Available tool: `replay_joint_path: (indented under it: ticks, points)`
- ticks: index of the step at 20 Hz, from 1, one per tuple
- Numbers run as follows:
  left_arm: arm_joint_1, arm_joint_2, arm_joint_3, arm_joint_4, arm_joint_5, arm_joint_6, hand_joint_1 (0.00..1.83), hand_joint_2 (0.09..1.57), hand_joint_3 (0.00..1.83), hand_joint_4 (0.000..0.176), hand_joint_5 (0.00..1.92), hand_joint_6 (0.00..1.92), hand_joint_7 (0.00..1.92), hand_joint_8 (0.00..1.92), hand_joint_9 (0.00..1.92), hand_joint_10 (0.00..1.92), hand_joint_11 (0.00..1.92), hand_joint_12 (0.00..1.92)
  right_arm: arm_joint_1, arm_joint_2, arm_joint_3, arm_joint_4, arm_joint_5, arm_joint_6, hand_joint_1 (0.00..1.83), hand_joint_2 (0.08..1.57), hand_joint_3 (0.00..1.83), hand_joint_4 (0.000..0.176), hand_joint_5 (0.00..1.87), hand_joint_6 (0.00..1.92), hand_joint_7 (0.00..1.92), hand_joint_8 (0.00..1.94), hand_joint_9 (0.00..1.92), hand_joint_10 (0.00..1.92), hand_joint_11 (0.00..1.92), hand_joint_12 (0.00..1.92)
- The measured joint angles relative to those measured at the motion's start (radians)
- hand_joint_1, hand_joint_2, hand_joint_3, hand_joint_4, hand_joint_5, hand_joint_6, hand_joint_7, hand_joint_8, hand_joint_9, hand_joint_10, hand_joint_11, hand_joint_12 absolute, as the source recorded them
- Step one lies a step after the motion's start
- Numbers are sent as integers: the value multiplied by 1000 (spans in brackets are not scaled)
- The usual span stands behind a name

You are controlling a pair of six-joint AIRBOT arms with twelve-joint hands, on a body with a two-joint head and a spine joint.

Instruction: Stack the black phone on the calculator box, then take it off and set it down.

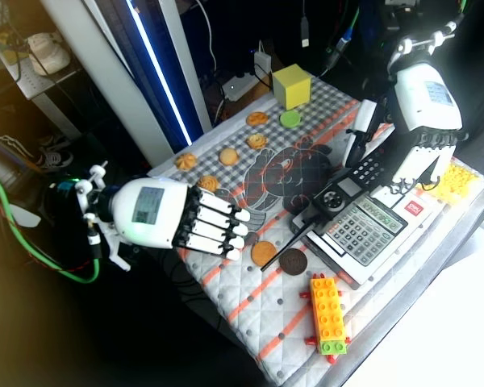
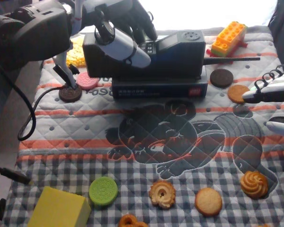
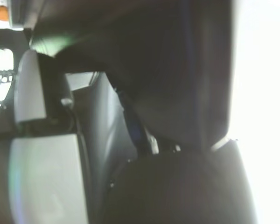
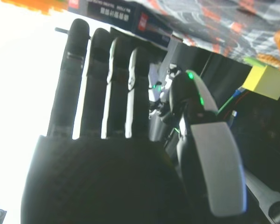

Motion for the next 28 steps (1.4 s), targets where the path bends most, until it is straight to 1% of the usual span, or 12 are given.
replay_joint_path:
  ticks: [2, 4, 8, 11, 13, 14, 15, 17, 20, 23, 26, 28]
  points:
    - [0, 14, -18, -5, -11, 0, 840, 879, 0, 165, 250, 0, 405, 0, 516, 29, 29, 1145, 0, 0, 0, 1, -1, 0, 559, 1343, 0, 0, 626, 0, 675, 0, 700, 0, 627, 256]
    - [0, 29, -47, -5, -38, 0, 783, 869, 0, 175, 157, 0, 320, 0, 455, 1, 27, 1257, 0, 0, 0, 3, 0, 0, 535, 1337, 0, 0, 632, 2, 696, 8, 721, 12, 652, 261]
    - [0, 68, -101, -2, -99, 0, 769, 865, 0, 176, 100, 0, 268, 1, 446, 4, 0, 1272, 0, 0, 0, 3, -1, 0, 503, 1344, 2, 1, 625, 0, 703, 1, 737, 0, 644, 311]
    - [3, 113, -153, -2, -138, 0, 815, 859, 0, 176, 86, 1, 248, 5, 323, 10, 0, 892, 8, 0, -6, 3, 1, 0, 517, 1332, 0, 7, 629, 1, 691, 1, 703, 1, 590, 289]
    - [35, 184, -227, 3, -206, -8, 800, 862, 1, 176, 71, 0, 256, 4, 284, 2, 0, 876, 14, 0, -9, 3, 8, 0, 639, 1310, 0, 19, 624, 0, 689, 1, 702, 1, 590, 251]
    - [71, 224, -266, 2, -257, -23, 790, 861, 0, 176, 63, 1, 251, 1, 258, 8, 0, 790, 20, 0, -10, 3, 24, 0, 664, 1311, 0, 0, 636, 0, 708, 0, 697, 0, 595, 181]
    - [109, 254, -295, 0, -295, -45, 746, 842, 0, 176, 78, 1, 267, 1, 285, 6, 0, 878, 27, 0, -11, 3, 40, 0, 717, 1297, 0, 0, 661, 6, 686, 1, 658, 1, 559, 138]
    - [205, 301, -341, -3, -382, -135, 770, 839, 0, 176, 92, 2, 251, 0, 300, 3, 0, 872, 55, -2, -14, 3, 61, 0, 680, 1270, 0, 44, 678, 7, 664, 1, 631, 1, 537, 109]
    - [341, 383, -417, 7, -547, -312, 823, 857, 6, 143, 87, 0, 213, 0, 252, 6, 0, 784, 114, -20, -4, -3, 86, 0, 845, 1184, 0, 20, 684, 4, 657, 6, 656, 8, 589, 127]
    - [459, 467, -492, -21, -710, -372, 866, 865, 3, 173, 74, 0, 206, 5, 185, 2, 0, 614, 181, -49, 27, 9, 82, 0, 877, 1145, 0, 78, 652, 0, 643, 14, 590, 14, 521, 100]
    - [571, 497, -555, -69, -830, -373, 888, 876, 2, 176, 133, 4, 208, 1, 139, 11, 0, 312, 254, -109, 66, 10, 66, 0, 766, 1139, 0, 78, 622, 0, 629, 0, 609, 0, 332, 634]
    - [607, 497, -576, -69, -867, -374, 925, 876, 0, 145, 141, 1, 211, 2, 161, 10, 0, 474, 321, -159, 102, -2, 16, 0, 687, 1140, 1, 88, 532, 0, 549, 1, 570, 1, 276, 773]
